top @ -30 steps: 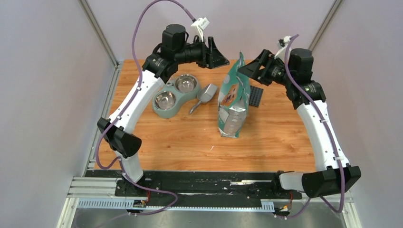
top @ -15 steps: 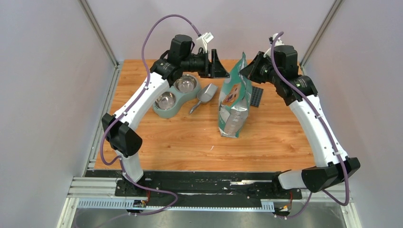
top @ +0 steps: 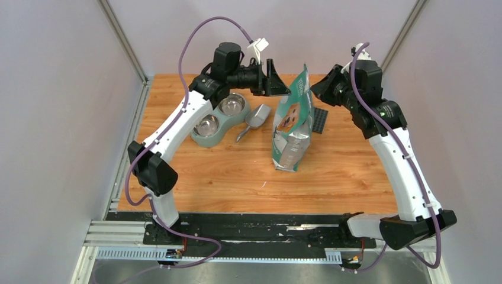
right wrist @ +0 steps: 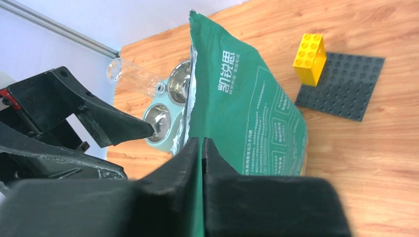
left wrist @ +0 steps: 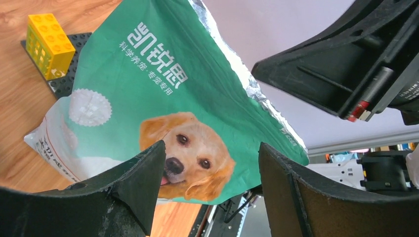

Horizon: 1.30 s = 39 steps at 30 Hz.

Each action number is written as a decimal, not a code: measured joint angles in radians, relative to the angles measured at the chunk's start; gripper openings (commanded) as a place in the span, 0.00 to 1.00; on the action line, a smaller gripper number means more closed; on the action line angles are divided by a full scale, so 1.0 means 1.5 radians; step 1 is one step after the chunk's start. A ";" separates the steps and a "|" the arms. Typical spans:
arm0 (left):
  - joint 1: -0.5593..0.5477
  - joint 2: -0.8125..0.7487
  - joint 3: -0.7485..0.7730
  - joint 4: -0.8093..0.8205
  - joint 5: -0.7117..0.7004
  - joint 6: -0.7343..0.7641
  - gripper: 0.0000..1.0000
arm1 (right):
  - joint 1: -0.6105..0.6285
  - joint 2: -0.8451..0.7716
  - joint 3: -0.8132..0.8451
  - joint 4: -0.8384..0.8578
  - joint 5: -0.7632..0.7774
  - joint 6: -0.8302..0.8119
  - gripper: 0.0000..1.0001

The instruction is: Serve the pet food

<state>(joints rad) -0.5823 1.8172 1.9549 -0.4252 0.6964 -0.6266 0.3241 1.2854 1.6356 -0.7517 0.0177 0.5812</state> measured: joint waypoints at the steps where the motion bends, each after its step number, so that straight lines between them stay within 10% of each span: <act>1: -0.001 0.001 0.000 0.001 -0.001 0.000 0.77 | 0.000 0.003 0.001 -0.004 -0.004 -0.002 0.38; 5: -0.018 0.013 0.013 -0.003 -0.022 0.005 0.74 | 0.000 0.014 0.006 -0.012 -0.026 -0.004 0.56; 26: -0.034 0.043 0.049 -0.014 -0.101 0.005 0.69 | 0.000 0.048 0.032 -0.028 -0.064 -0.002 0.13; 32: -0.034 0.044 0.063 -0.014 -0.102 0.005 0.69 | 0.000 0.048 0.042 -0.041 -0.045 -0.004 0.45; 39: -0.034 0.045 0.065 -0.014 -0.101 0.004 0.69 | -0.002 0.048 0.045 -0.050 -0.030 -0.005 0.47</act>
<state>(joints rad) -0.6331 1.8843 2.0518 -0.4461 0.5442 -0.6201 0.3214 1.3571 1.7031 -0.8261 -0.0265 0.5743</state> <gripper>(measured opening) 0.693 0.472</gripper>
